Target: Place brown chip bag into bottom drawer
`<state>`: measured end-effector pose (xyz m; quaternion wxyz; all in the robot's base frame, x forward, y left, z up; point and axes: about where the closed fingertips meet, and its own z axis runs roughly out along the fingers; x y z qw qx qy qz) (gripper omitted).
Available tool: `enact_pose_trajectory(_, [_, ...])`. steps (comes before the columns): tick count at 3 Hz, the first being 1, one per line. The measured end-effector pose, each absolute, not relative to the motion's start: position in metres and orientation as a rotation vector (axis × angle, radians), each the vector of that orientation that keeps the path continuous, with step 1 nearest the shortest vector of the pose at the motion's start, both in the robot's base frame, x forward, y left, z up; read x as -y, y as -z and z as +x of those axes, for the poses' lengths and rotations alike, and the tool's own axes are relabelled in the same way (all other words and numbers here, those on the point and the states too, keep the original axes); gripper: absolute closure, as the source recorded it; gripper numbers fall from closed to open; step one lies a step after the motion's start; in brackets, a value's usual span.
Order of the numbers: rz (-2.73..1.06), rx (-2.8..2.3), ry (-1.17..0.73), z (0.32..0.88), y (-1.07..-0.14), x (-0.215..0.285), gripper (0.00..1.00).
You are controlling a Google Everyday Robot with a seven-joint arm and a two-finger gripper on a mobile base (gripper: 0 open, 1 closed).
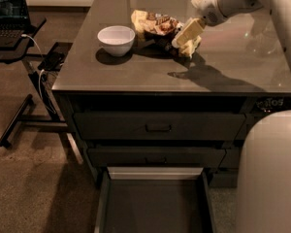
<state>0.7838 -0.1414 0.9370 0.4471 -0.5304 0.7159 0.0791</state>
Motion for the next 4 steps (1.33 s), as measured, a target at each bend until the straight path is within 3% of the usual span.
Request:
enact_pose_trajectory(3, [-1.278, -1.837, -0.304, 0.808, -0.9, 0.108, 0.0])
enact_pose_trajectory(4, [-1.278, -1.838, -0.304, 0.808, -0.9, 0.108, 0.19])
